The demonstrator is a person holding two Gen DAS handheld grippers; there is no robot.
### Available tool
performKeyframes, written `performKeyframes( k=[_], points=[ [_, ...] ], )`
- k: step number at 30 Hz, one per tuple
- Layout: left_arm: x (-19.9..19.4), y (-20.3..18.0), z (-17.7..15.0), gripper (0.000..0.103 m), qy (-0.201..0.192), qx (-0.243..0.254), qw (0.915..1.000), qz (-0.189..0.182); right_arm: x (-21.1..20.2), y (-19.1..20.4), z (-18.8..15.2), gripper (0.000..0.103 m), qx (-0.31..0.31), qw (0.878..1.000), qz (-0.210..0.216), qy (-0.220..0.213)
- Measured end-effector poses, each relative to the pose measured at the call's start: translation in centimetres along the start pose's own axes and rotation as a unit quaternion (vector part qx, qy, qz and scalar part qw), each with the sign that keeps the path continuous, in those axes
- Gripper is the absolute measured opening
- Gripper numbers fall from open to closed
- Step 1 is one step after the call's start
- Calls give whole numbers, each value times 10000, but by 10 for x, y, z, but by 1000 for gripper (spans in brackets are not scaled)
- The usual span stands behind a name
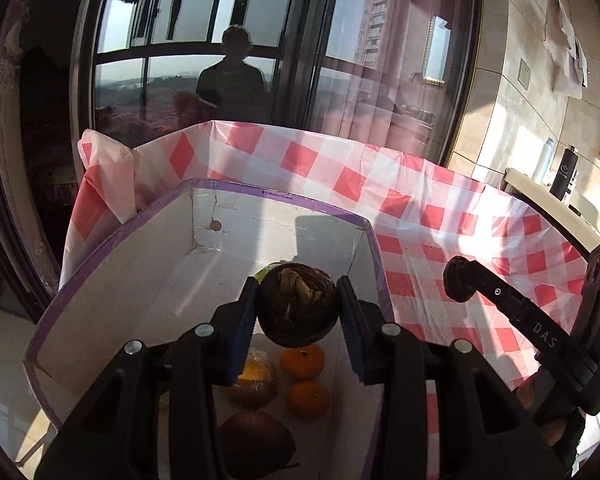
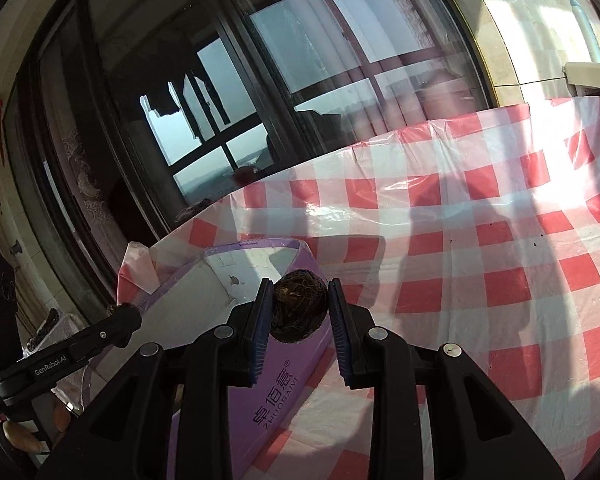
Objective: Organize fruits
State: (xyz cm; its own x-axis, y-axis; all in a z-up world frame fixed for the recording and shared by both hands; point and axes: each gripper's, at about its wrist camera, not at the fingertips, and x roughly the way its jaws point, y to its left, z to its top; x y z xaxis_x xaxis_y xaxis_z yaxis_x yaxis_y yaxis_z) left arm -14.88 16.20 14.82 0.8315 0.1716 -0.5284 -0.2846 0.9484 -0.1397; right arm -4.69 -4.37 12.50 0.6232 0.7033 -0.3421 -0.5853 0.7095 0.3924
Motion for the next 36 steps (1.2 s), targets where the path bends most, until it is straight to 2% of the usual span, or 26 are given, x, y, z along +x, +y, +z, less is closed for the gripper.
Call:
performKeyframes(
  k=[2, 5, 8, 11, 15, 16, 19, 21, 30, 36],
  points=[
    [7, 19, 0, 40, 156, -38, 9995, 285, 10, 26, -1, 28, -263, 9994, 150, 156],
    [23, 46, -3, 40, 531, -88, 9972, 514, 27, 63, -5, 28, -691, 9964, 271, 413],
    [37, 54, -2, 40, 941, 212, 9931, 669, 53, 94, -13, 28, -1259, 9879, -5, 900],
    [50, 53, 2, 41, 1285, 730, 9836, 1032, 81, 113, -22, 28, -1781, 9718, -293, 1517],
    [74, 61, 5, 41, 1837, 988, 9734, 948, 115, 122, -27, 28, -2338, 9454, -635, 2181],
    [77, 63, 6, 41, 1893, 988, 9730, 872, 121, 121, -28, 28, -2407, 9401, -707, 2310],
    [80, 64, 6, 47, 1968, 974, 9730, 713, 135, 122, -31, 28, -2670, 9257, -907, 2521],
    [78, 63, 5, 48, 1960, 981, 9736, 638, 139, 123, -33, 28, -2728, 9217, -884, 2611],
    [70, 64, 4, 55, 1844, 889, 9776, 501, 145, 127, -37, 29, -2824, 9156, -906, 2716],
    [66, 67, 6, 69, 1776, 789, 9794, 543, 144, 127, -37, 35, -2797, 9137, -770, 2846]
  ],
)
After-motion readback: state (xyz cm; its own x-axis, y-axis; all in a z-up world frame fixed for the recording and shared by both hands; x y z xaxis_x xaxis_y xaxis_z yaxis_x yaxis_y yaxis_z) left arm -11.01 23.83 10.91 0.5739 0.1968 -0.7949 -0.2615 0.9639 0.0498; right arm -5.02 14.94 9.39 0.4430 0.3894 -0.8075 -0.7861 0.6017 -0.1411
